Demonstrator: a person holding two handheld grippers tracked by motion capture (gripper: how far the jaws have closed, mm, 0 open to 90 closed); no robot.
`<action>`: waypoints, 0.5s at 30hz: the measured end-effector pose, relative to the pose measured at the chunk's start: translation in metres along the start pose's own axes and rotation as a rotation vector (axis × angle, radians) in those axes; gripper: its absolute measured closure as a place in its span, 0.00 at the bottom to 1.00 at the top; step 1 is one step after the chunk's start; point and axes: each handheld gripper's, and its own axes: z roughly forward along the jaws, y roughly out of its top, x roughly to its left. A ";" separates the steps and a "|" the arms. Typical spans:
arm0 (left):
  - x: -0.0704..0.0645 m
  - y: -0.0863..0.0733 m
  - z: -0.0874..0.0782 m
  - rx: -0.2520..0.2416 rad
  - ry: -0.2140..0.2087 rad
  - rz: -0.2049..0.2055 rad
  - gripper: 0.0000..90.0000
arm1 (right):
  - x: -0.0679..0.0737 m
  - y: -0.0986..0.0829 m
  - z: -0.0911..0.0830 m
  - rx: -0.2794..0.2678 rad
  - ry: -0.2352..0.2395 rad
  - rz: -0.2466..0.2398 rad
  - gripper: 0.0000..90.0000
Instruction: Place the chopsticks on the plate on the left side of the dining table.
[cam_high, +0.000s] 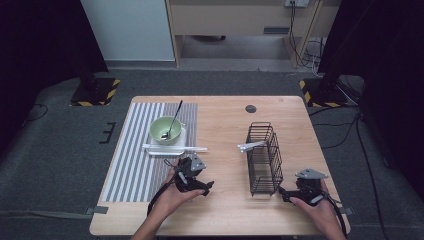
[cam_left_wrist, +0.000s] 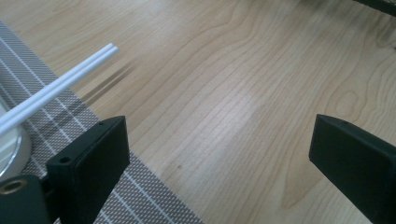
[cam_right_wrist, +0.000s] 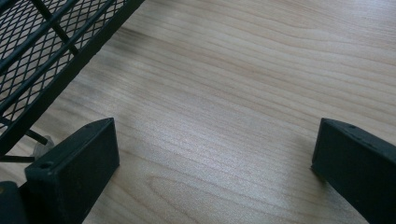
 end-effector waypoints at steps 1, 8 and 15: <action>-0.003 0.000 0.003 0.004 -0.006 0.006 0.05 | 0.000 0.000 0.000 0.000 0.000 -0.002 0.01; -0.013 0.002 0.011 0.019 -0.028 0.027 0.05 | 0.000 0.000 0.000 0.000 0.000 -0.001 0.01; -0.020 0.007 0.020 0.017 -0.073 0.011 0.05 | 0.000 0.000 0.000 0.000 0.001 -0.002 0.01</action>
